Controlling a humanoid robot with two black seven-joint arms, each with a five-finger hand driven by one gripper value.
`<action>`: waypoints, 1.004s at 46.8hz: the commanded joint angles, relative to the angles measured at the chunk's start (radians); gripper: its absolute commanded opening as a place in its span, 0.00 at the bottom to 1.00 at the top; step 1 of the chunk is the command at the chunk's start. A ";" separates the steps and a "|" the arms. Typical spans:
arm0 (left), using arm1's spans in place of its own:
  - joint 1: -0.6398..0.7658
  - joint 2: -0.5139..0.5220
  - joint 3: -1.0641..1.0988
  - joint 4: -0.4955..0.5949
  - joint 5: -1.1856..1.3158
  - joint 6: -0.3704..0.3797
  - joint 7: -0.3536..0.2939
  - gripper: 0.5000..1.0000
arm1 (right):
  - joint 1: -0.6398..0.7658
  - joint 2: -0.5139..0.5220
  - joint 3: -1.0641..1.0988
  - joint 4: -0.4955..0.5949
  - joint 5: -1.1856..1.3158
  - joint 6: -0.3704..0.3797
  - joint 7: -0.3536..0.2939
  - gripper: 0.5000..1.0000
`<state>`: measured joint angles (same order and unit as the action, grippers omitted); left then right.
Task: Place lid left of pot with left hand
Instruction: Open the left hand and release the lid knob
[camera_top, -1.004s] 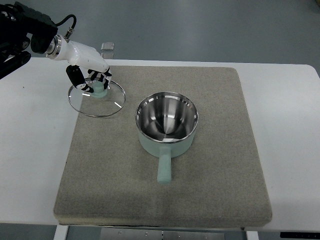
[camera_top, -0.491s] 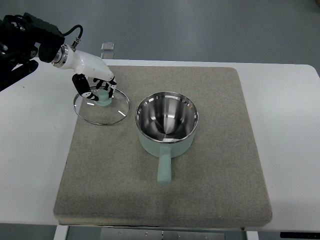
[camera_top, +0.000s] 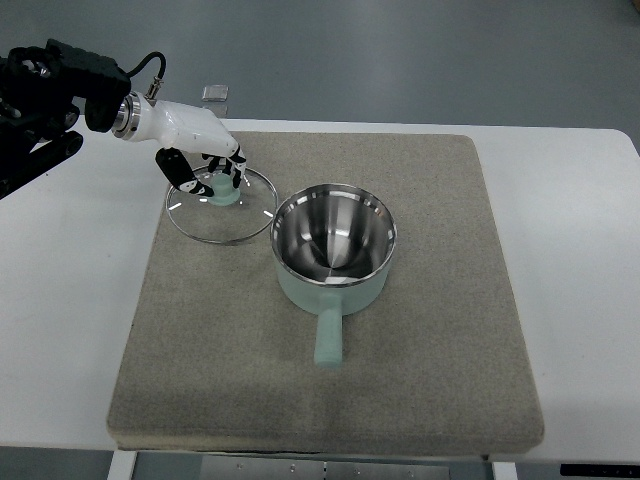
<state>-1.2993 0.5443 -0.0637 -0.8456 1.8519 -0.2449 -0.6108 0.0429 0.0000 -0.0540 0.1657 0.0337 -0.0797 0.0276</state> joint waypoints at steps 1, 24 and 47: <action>0.018 0.002 0.001 0.003 -0.003 0.039 0.000 0.00 | 0.000 0.000 0.000 0.000 0.000 0.000 0.000 0.84; 0.063 0.023 -0.004 0.007 -0.037 0.087 0.000 0.00 | 0.000 0.000 0.000 0.000 0.000 0.000 0.000 0.84; 0.063 0.031 0.025 0.000 -0.072 0.110 0.000 0.40 | 0.000 0.000 0.000 0.000 0.000 0.000 0.000 0.84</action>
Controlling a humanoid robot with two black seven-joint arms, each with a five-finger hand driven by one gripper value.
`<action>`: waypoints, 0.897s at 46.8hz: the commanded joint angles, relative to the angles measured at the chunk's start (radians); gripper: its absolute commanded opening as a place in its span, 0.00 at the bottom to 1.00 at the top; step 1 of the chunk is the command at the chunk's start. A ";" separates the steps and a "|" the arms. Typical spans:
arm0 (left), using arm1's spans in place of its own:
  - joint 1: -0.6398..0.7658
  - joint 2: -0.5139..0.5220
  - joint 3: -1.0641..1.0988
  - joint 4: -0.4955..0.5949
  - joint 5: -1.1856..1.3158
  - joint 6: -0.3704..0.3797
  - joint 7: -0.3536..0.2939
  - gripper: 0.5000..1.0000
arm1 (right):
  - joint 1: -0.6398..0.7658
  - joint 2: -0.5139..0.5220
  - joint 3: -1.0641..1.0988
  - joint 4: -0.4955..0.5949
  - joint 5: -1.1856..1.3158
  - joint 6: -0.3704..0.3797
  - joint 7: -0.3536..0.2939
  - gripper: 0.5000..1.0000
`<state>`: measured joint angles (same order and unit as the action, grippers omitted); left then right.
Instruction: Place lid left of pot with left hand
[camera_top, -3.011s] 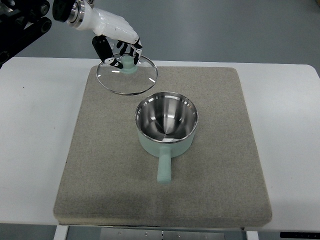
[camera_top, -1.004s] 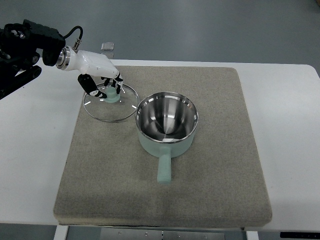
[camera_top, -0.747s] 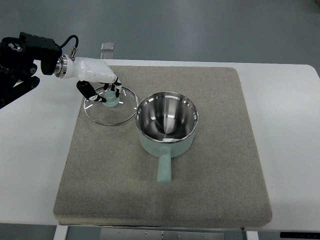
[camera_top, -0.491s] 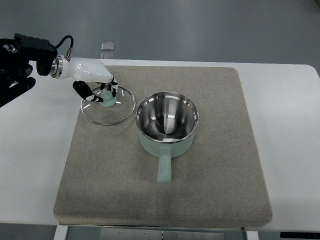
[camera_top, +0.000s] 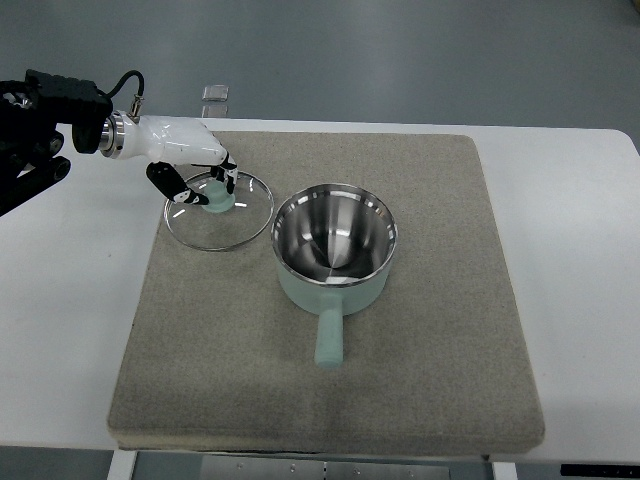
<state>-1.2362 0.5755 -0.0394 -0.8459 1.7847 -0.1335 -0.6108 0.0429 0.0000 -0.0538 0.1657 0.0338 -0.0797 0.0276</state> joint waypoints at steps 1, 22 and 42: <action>0.000 0.000 0.001 0.001 -0.005 -0.001 0.000 0.41 | 0.000 0.000 0.000 0.000 0.000 0.000 0.000 0.84; -0.019 -0.002 -0.016 0.014 -0.050 -0.001 0.000 0.61 | 0.000 0.000 0.000 0.000 0.000 0.000 0.000 0.84; -0.068 -0.100 -0.008 0.298 -0.533 -0.003 0.000 0.69 | 0.000 0.000 0.000 0.000 0.000 0.000 0.000 0.84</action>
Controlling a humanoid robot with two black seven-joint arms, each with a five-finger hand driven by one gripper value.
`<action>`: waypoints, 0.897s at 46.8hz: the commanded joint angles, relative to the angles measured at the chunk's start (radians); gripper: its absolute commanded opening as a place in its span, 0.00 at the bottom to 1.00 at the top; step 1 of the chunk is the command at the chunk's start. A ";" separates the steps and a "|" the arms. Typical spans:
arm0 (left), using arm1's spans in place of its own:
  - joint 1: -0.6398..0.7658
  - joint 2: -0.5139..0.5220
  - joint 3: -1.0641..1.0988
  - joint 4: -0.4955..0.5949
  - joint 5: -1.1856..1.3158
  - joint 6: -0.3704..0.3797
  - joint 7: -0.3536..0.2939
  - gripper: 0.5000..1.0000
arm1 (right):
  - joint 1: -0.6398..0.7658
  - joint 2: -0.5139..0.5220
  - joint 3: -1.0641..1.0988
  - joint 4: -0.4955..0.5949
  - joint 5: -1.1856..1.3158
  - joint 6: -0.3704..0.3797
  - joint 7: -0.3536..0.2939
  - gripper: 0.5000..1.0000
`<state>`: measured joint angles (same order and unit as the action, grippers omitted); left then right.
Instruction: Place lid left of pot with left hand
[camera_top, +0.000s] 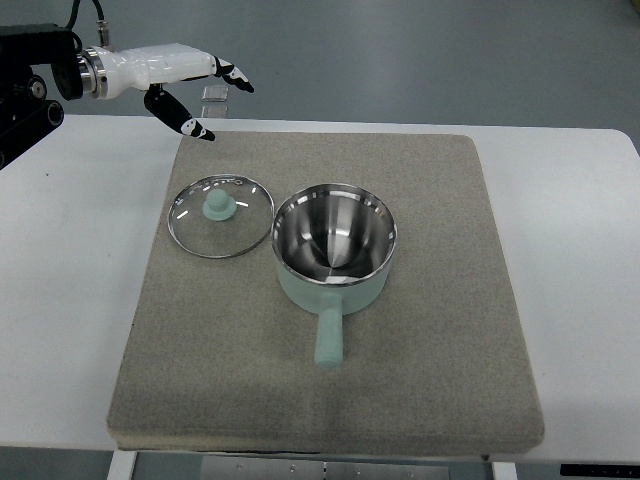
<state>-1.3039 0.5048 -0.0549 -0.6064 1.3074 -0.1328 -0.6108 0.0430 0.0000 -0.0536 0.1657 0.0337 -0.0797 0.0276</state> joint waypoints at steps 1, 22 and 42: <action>0.002 -0.041 0.007 0.083 -0.072 -0.004 0.000 0.69 | 0.000 0.000 0.000 0.000 0.000 0.000 0.000 0.84; 0.017 -0.219 0.007 0.382 -0.447 0.002 0.000 0.67 | 0.000 0.000 0.000 0.000 0.000 0.000 0.000 0.84; 0.061 -0.341 0.004 0.479 -0.990 0.108 0.364 0.64 | 0.000 0.000 -0.002 0.000 0.000 0.000 0.000 0.84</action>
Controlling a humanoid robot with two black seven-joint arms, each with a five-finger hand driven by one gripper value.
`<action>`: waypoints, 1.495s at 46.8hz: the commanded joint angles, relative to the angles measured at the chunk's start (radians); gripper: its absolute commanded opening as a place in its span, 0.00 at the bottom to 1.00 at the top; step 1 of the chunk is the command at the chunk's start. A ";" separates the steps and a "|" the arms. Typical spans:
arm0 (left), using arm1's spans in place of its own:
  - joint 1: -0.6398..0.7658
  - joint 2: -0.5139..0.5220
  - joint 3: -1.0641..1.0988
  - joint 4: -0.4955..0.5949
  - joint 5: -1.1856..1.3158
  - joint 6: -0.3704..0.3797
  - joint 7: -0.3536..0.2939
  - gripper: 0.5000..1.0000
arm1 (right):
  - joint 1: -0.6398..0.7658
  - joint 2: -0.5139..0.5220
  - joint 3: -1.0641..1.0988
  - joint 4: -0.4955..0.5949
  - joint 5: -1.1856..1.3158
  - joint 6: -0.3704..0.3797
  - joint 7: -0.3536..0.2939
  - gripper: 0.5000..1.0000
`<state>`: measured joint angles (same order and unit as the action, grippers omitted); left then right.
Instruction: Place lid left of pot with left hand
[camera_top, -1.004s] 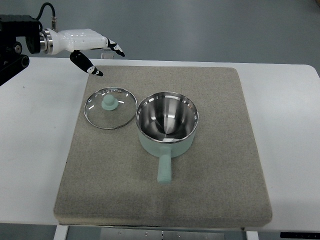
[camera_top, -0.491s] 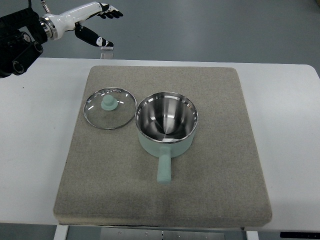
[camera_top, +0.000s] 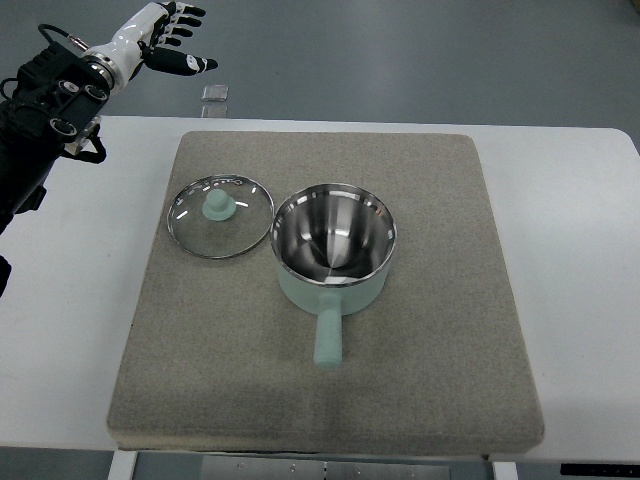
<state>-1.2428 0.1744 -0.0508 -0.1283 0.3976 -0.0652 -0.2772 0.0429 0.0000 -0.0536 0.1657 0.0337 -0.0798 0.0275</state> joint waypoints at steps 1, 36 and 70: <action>0.000 -0.013 0.000 0.001 -0.100 0.056 0.036 0.63 | 0.000 0.000 0.000 0.000 0.000 0.000 0.000 0.84; 0.054 -0.021 -0.115 -0.004 -0.482 0.004 0.041 0.80 | 0.000 0.000 0.000 0.000 0.000 0.000 0.000 0.84; 0.138 -0.024 -0.489 -0.010 -0.485 -0.077 0.042 0.91 | 0.000 0.000 0.000 0.000 0.000 0.000 0.000 0.84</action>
<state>-1.1094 0.1520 -0.5393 -0.1354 -0.0889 -0.1398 -0.2347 0.0429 0.0000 -0.0537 0.1657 0.0337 -0.0798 0.0276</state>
